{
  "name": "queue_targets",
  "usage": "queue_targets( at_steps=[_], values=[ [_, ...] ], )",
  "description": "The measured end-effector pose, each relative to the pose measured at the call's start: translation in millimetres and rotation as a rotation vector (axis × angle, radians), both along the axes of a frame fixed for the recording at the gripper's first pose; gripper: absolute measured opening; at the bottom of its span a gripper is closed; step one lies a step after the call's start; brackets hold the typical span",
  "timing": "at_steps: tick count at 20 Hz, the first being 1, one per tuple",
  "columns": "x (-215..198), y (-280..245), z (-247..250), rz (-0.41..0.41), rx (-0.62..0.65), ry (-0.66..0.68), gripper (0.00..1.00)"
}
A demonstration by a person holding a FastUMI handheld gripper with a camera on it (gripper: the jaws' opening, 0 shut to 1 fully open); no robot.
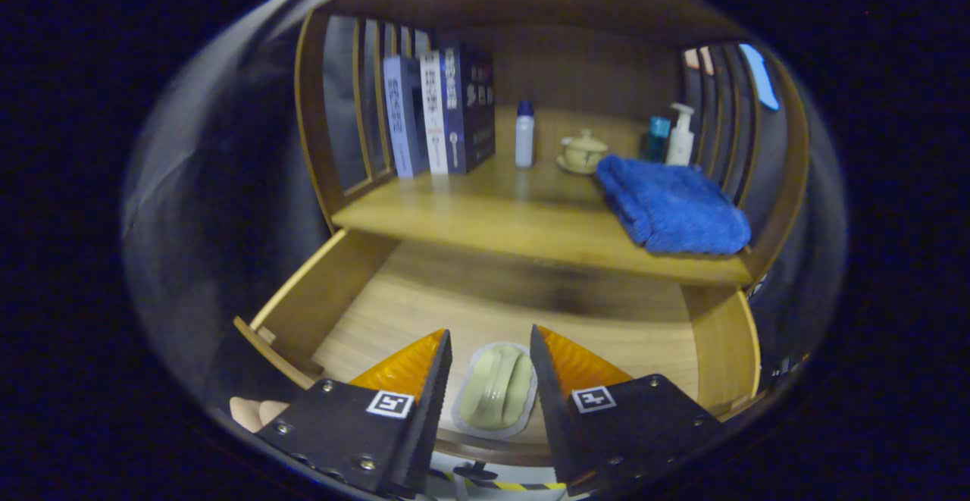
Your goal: Pull open the drawer, take out the items inside it, and place them on the countertop above the cabinet.
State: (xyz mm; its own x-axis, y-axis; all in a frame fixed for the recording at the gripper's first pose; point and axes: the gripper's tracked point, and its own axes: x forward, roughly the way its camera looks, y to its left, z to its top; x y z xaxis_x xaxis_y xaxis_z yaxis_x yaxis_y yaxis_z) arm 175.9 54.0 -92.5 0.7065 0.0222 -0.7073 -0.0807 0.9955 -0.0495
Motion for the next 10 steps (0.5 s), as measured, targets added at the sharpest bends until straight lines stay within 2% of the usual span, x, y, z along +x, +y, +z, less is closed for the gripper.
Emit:
queue_targets(
  at_steps=[3, 6, 9, 10],
  values=[
    [-0.5, 1.1, -35.5, -0.026, 0.017, 0.131, 0.61],
    [8.4, -9.1, -68.5, -0.039, -0.014, 0.169, 0.62],
    [6.4, -6.8, -67.1, -0.074, 0.046, 0.197, 0.21],
    [9.9, -8.6, -65.7, -0.080, 0.049, 0.183, 0.21]
  ],
)
